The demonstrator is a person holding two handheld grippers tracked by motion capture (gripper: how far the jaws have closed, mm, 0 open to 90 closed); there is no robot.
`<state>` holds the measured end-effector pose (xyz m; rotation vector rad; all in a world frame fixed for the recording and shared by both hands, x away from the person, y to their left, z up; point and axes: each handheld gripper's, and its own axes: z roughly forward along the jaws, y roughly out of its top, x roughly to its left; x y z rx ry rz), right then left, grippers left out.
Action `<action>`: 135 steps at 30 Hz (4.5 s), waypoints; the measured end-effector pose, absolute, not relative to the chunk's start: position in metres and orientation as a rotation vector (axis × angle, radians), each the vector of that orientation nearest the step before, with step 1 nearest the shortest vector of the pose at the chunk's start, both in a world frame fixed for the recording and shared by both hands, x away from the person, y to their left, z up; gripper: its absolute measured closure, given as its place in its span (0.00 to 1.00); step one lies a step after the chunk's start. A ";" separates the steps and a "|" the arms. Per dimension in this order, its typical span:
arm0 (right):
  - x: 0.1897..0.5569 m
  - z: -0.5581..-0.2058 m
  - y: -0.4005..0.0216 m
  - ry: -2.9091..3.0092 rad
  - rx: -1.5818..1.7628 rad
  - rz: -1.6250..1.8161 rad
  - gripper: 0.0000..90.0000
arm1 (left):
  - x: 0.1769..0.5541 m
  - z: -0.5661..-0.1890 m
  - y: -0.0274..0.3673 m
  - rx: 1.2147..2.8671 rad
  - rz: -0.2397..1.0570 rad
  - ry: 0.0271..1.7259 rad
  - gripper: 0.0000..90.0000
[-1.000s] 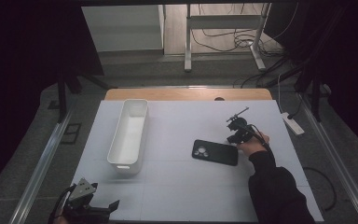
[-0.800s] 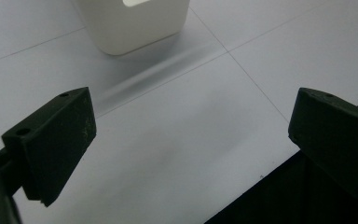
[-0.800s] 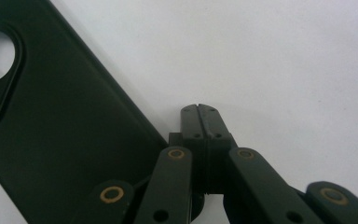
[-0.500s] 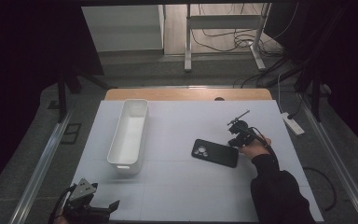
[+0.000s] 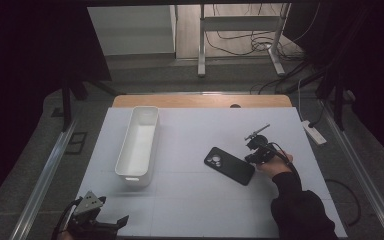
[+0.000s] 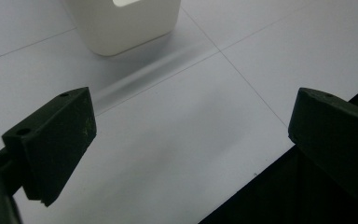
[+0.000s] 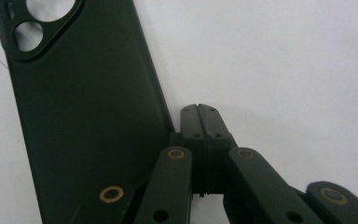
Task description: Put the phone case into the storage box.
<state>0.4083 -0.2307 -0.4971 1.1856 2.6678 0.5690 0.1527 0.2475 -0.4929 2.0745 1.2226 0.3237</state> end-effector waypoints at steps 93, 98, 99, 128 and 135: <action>0.347 -0.471 -0.205 2.617 1.102 0.728 0.00 | 0.154 -0.493 0.247 2.093 0.305 1.196 0.01; 0.347 -0.473 -0.198 2.607 1.105 0.698 0.00 | 0.153 -0.493 0.246 2.093 0.304 1.196 0.01; 0.347 -0.473 -0.196 2.608 1.108 0.696 0.00 | 0.153 -0.493 0.247 2.094 0.307 1.195 0.01; 0.347 -0.485 -0.168 2.606 1.089 0.644 0.00 | 0.154 -0.493 0.246 2.098 0.303 1.199 0.01; 0.349 -0.493 -0.166 2.617 1.100 0.627 0.00 | 0.154 -0.493 0.246 2.098 0.303 1.200 0.01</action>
